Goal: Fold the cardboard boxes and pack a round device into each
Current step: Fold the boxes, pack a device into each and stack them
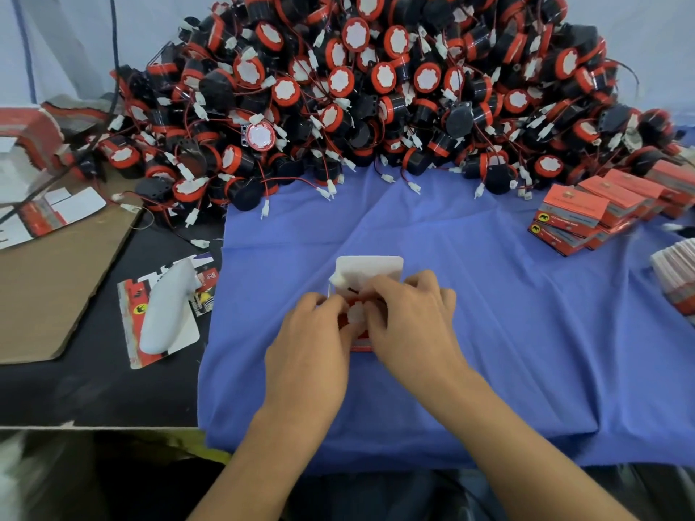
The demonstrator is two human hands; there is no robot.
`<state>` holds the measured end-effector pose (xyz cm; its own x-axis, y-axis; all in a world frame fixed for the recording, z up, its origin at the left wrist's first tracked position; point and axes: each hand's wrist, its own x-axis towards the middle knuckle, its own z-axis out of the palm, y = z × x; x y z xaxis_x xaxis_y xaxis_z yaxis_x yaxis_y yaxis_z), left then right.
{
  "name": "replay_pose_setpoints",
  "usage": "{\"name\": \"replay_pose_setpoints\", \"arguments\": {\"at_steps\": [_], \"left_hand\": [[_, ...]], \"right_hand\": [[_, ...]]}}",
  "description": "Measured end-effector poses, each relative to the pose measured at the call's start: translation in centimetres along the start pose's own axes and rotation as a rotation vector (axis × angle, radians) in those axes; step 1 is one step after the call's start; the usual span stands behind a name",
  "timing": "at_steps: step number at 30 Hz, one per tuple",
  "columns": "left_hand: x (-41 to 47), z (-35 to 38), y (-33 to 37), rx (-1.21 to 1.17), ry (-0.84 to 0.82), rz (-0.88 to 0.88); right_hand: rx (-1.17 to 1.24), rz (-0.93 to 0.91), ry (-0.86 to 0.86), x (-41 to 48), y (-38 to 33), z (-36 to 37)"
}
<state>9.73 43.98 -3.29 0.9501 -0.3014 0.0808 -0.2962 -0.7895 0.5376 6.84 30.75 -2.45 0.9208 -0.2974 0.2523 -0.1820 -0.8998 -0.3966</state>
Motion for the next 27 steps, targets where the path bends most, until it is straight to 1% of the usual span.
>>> {"name": "replay_pose_setpoints", "arguments": {"at_steps": [3,5,8,15,22,27], "left_hand": [[0.2,0.1,-0.6,-0.143,-0.013,-0.006],[0.4,0.1,-0.8,-0.194,-0.016,-0.016],[0.5,0.3,-0.9,-0.22,-0.003,-0.017],[0.5,0.4,-0.6,-0.393,0.11,-0.046],[0.8,0.4,-1.3,-0.279,0.131,0.041],[0.5,0.0,-1.3,-0.165,0.13,0.113]], "right_hand": [[0.028,0.012,0.029,-0.2,0.0,0.9],[-0.014,0.008,0.022,-0.2,0.0,1.2],[-0.108,-0.008,-0.026,-0.3,-0.4,1.3],[-0.171,-0.049,-0.149,-0.2,-0.5,0.8],[-0.229,-0.081,-0.199,0.1,-0.4,0.8],[-0.222,-0.103,-0.187,0.0,-0.1,1.0]]}}
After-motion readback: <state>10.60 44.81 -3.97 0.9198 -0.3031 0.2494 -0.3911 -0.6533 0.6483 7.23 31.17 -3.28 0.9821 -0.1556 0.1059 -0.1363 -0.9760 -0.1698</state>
